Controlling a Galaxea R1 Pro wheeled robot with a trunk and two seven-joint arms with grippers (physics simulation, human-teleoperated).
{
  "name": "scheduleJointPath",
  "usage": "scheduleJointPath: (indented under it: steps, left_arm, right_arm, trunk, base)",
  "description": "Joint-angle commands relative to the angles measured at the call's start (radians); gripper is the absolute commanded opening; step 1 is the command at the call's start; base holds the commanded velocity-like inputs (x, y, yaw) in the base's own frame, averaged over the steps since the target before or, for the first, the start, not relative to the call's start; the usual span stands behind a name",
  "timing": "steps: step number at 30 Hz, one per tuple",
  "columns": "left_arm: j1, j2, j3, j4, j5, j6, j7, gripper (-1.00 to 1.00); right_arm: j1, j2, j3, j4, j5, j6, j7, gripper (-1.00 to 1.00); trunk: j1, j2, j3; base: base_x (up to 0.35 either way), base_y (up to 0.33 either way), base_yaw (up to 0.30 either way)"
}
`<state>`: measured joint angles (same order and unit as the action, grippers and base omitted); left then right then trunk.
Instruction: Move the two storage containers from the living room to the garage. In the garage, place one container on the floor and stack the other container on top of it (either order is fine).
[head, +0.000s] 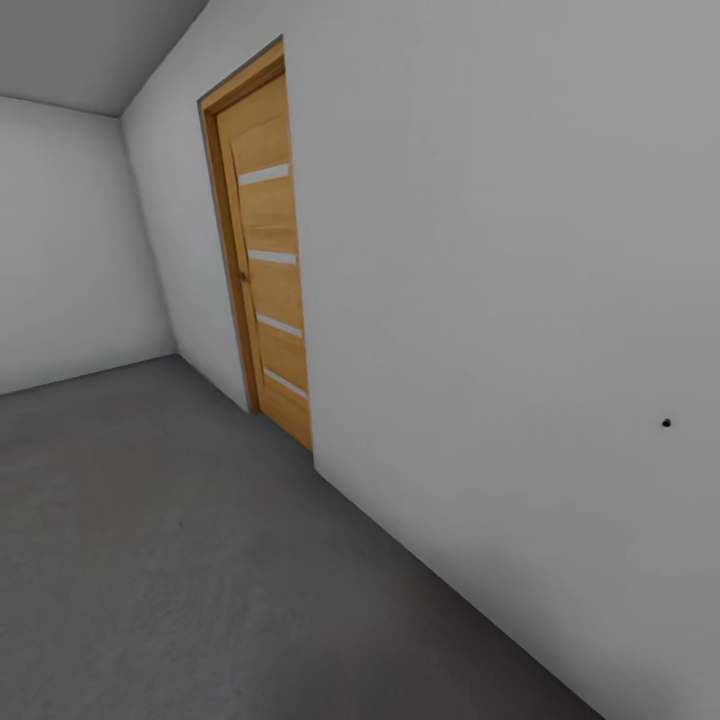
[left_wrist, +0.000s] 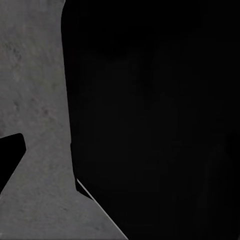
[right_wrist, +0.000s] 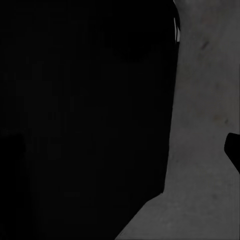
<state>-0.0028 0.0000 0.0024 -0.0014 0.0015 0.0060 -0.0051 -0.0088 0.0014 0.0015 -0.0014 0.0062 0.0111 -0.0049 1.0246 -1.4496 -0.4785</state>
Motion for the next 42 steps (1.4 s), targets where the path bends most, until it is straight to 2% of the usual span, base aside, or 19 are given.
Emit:
scheduleJointPath:
  steps: [1,42]
  left_arm:
    - [0.000,0.000,0.000,0.000,0.000,0.001,-0.001,1.00]
    - [0.000,0.000,0.001,0.000,0.002,0.001,-0.001,1.00]
  right_arm:
    - [0.000,0.000,0.000,0.000,0.001,0.001,-0.001,1.00]
    - [0.000,0.000,0.000,0.000,0.003,0.001,-0.001,1.00]
  trunk:
    - [0.000,0.000,-0.001]
    - [0.000,0.000,-0.001]
  base:
    - [0.212,0.314,0.000]
    - [0.197,0.314,0.000]
